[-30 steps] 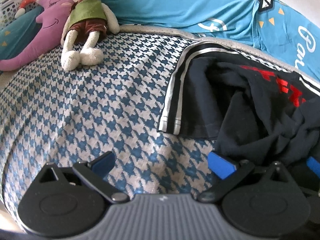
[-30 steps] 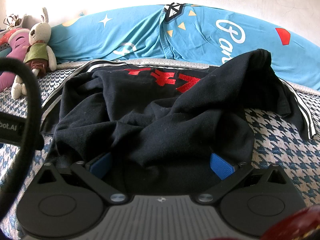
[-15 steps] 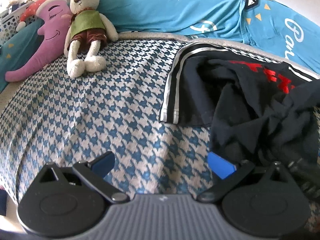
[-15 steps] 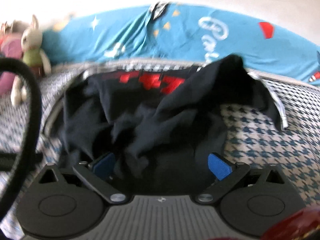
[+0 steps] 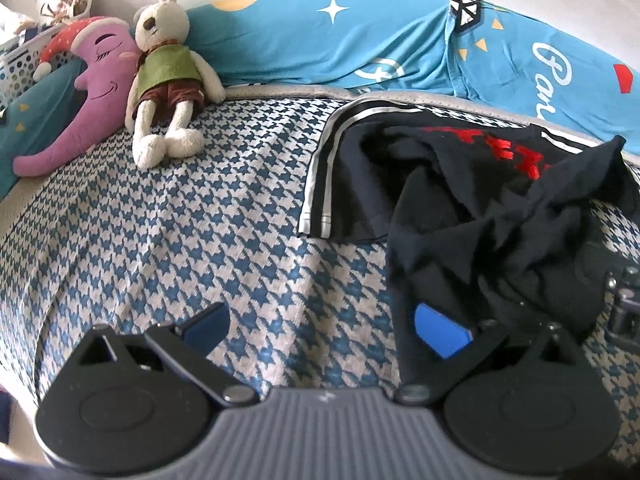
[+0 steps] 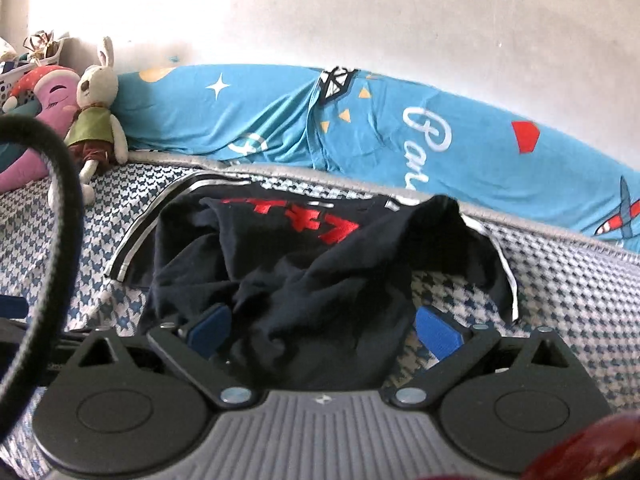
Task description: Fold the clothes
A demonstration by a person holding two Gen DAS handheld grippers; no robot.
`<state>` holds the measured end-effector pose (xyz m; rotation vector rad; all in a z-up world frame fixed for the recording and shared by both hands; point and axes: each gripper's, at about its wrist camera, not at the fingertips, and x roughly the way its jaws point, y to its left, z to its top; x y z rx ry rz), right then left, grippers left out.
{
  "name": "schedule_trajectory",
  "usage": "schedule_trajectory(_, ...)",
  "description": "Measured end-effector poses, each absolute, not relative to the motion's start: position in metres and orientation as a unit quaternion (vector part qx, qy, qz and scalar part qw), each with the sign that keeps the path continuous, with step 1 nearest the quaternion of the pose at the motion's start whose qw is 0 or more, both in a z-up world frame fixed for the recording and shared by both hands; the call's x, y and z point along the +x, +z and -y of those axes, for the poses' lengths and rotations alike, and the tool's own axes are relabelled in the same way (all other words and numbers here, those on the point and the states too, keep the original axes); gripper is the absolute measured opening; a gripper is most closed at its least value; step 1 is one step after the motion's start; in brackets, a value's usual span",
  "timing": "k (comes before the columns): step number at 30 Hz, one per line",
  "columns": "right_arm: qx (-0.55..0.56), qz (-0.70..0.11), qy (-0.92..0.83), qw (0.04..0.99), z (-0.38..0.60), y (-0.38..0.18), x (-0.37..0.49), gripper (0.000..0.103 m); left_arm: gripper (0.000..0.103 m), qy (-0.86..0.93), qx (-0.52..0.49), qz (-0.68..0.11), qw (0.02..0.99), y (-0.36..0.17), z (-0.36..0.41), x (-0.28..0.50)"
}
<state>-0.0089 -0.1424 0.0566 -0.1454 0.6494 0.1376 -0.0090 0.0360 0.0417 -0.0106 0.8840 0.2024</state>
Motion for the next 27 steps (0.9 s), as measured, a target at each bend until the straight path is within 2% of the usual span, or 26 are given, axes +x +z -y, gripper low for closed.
schedule_trajectory(5, -0.049, -0.331, 0.067, 0.94, 0.145, 0.057, -0.005, 0.075, 0.103, 0.107, 0.015, -0.419, 0.901, 0.04, -0.029, -0.011)
schedule_trajectory(7, -0.04, -0.329, 0.074, 0.941, 0.146, 0.058, -0.007, 0.061, 0.103, 0.113, 0.03, -0.41, 0.905, 0.041, -0.024, -0.012)
schedule_trajectory(10, -0.035, -0.326, 0.077, 0.942, 0.144, 0.058, -0.008, 0.047, 0.103, 0.12, 0.047, -0.38, 0.916, 0.044, -0.017, -0.018)
schedule_trajectory(14, -0.022, -0.328, 0.081, 0.941, 0.145, 0.057, -0.006, 0.034, 0.095, 0.117, 0.062, -0.343, 0.93, 0.049, -0.012, -0.026)
schedule_trajectory(16, -0.021, -0.33, 0.082, 0.94, 0.144, 0.057, -0.005, 0.02, 0.091, 0.11, 0.053, -0.331, 0.936, 0.052, -0.013, -0.027)
schedule_trajectory(22, -0.012, -0.337, 0.089, 0.937, 0.145, 0.055, -0.003, 0.014, 0.069, 0.079, 0.031, -0.299, 0.95, 0.059, -0.016, -0.033)
schedule_trajectory(24, -0.014, -0.336, 0.092, 0.937, 0.144, 0.055, -0.003, 0.013, 0.059, 0.075, 0.035, -0.291, 0.953, 0.059, -0.015, -0.035)
schedule_trajectory(27, -0.01, -0.338, 0.094, 0.936, 0.146, 0.055, -0.002, 0.013, 0.056, 0.068, 0.033, -0.3, 0.951, 0.056, -0.019, -0.034)
